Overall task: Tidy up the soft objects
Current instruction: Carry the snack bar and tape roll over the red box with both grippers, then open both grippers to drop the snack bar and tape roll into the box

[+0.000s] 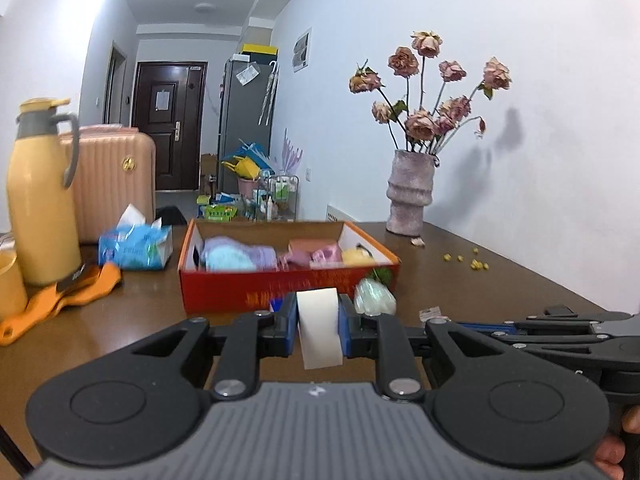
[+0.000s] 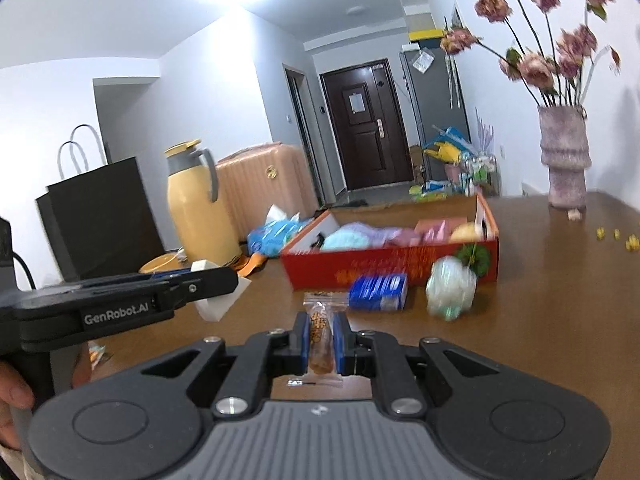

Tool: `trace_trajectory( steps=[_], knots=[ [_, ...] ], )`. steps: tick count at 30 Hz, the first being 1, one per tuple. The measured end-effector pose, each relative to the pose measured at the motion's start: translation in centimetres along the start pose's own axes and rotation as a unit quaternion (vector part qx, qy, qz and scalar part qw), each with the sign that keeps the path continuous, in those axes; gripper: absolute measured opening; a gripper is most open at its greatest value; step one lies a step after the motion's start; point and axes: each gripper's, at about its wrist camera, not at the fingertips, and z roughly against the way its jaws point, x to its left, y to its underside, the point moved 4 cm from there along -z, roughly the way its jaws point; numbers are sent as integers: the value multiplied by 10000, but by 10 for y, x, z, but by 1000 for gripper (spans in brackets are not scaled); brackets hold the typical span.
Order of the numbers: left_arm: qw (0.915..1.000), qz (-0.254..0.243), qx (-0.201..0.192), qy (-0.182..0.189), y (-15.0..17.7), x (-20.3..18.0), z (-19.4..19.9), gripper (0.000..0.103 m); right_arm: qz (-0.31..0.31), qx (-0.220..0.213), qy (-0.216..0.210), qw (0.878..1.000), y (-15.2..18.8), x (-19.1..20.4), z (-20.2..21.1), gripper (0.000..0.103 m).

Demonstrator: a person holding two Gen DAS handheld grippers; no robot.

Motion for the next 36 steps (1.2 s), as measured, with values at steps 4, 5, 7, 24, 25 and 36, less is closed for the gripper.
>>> trace_trajectory(
  steps=[4, 5, 7, 24, 25, 36],
  knots=[
    [10000, 9, 15, 77, -31, 17, -47, 20, 234, -2, 57, 9997, -35, -11, -41, 12],
    [9999, 75, 52, 116, -40, 23, -64, 20, 277, 2, 67, 9996, -45, -15, -55, 12],
    [9995, 193, 201, 167, -52, 35, -96, 20, 302, 22, 32, 9995, -64, -24, -83, 12],
    [9899, 645, 1253, 170, -39, 89, -311, 62, 64, 1262, 71, 9920, -71, -96, -299, 44],
    [9895, 659, 1278, 181, -38, 89, -312, 62, 136, 1228, 61, 9923, -71, -95, -299, 43],
    [9947, 481, 897, -132, -80, 97, -251, 68, 122, 753, 477, 9959, -109, -99, -247, 46]
  ],
)
